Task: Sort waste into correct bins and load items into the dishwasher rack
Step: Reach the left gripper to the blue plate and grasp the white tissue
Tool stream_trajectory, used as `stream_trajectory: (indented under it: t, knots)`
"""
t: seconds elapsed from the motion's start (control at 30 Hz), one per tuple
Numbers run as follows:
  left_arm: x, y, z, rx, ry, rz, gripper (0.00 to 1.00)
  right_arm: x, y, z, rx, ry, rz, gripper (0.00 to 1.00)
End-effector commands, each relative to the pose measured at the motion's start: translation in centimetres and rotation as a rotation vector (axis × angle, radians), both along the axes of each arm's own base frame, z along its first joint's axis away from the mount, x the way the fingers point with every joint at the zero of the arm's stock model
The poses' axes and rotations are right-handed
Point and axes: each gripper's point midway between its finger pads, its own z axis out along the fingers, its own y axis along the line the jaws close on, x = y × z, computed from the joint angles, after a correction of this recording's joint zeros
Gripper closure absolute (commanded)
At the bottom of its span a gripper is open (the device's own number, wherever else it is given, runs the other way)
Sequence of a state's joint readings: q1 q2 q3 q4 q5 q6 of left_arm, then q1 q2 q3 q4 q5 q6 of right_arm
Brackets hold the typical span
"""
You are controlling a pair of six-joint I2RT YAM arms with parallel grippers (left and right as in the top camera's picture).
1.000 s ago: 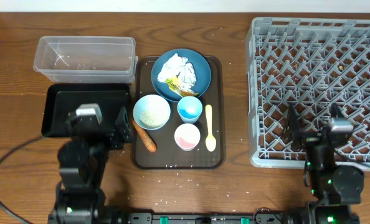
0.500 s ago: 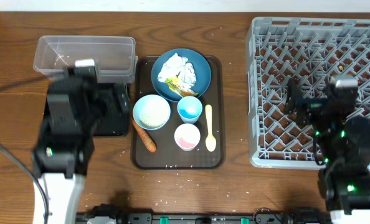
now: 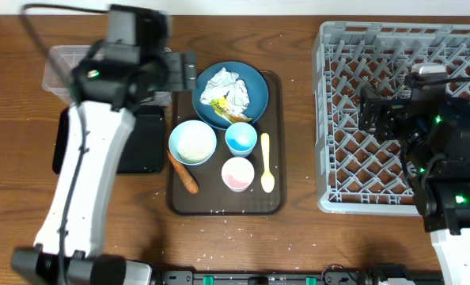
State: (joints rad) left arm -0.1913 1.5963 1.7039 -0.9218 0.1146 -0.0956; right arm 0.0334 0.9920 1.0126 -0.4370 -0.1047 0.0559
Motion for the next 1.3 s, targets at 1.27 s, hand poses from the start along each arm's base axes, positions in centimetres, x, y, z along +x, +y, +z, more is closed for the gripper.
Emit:
stream_trajectory:
  t: [1.27]
  knots:
    - [9.5, -9.7, -26.9, 0.212, 0.192, -0.062, 0.2, -2.3, 0.7, -3.7, 0.011, 0.196, 0.024, 0.01]
